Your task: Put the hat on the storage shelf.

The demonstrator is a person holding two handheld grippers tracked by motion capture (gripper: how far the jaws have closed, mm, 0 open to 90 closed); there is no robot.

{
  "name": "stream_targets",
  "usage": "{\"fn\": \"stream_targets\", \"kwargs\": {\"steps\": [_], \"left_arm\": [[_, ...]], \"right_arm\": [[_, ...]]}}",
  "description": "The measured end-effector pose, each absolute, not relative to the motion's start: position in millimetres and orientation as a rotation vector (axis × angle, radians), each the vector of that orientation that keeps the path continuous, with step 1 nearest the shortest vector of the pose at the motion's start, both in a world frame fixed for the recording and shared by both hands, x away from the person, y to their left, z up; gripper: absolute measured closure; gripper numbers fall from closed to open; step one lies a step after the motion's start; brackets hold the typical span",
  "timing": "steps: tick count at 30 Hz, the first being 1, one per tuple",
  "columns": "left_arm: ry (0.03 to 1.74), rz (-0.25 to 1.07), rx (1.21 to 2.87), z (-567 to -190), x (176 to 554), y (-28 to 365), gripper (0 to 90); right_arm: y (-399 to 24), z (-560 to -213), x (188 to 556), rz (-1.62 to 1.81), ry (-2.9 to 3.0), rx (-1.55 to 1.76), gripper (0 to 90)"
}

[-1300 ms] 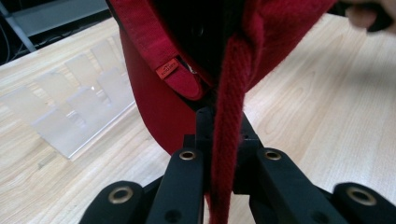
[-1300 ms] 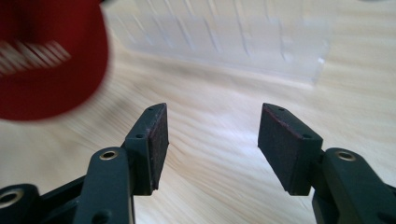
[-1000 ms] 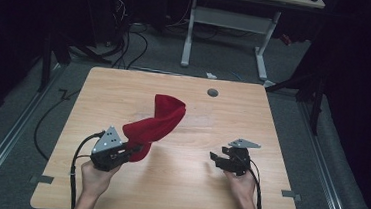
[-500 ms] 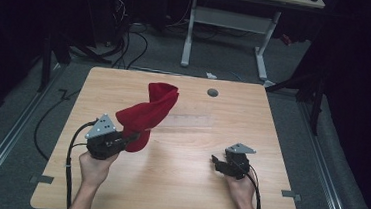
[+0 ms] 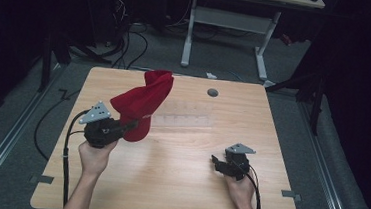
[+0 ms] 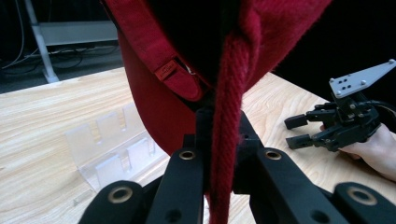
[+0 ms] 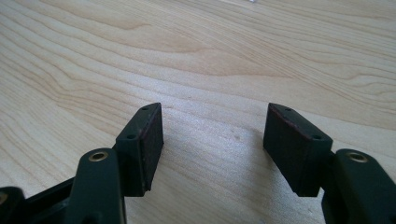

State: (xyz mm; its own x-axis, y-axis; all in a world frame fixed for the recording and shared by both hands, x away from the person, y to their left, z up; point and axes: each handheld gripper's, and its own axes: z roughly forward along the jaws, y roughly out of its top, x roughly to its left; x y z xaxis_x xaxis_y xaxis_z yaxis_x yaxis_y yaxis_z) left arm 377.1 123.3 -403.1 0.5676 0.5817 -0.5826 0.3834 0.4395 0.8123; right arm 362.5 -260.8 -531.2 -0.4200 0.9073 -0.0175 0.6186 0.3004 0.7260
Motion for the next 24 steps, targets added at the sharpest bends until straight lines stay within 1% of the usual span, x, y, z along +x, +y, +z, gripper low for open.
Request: {"fn": "stream_targets", "kwargs": {"steps": [14,24], "left_arm": [[1.030,0.158,1.143,-390,396,128,85.0],[1.035,0.193,1.118,-383,419,123,85.0]], "right_arm": [[-261,-531,362,0.908,2.150,1.356,37.1],[-260,-531,362,0.909,2.151,1.356,36.8]]}}
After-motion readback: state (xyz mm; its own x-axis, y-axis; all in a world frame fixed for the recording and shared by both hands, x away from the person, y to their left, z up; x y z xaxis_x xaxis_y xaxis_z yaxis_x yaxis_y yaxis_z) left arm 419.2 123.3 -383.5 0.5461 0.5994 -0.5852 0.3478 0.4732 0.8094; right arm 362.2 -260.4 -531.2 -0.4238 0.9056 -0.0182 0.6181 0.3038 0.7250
